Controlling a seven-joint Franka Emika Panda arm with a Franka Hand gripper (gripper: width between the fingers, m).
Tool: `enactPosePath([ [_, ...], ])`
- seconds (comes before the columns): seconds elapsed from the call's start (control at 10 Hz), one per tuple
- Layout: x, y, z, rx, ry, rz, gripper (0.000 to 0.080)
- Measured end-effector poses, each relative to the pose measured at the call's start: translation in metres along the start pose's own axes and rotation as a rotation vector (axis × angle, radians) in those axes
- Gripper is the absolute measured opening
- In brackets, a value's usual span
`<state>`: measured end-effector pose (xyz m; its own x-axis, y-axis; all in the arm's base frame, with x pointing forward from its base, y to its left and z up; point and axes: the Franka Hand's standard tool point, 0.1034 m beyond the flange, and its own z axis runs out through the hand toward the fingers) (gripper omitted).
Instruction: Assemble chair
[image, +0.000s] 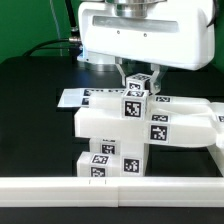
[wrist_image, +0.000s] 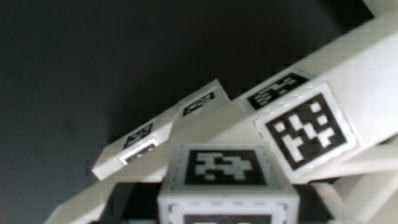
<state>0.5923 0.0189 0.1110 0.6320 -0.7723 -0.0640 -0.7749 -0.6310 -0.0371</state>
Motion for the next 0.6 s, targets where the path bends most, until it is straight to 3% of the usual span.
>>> enactPosePath([
  [0.6, -0.0018, -0.0016, 0.0005, 0.007, -0.008, 0.328, 0.0285],
])
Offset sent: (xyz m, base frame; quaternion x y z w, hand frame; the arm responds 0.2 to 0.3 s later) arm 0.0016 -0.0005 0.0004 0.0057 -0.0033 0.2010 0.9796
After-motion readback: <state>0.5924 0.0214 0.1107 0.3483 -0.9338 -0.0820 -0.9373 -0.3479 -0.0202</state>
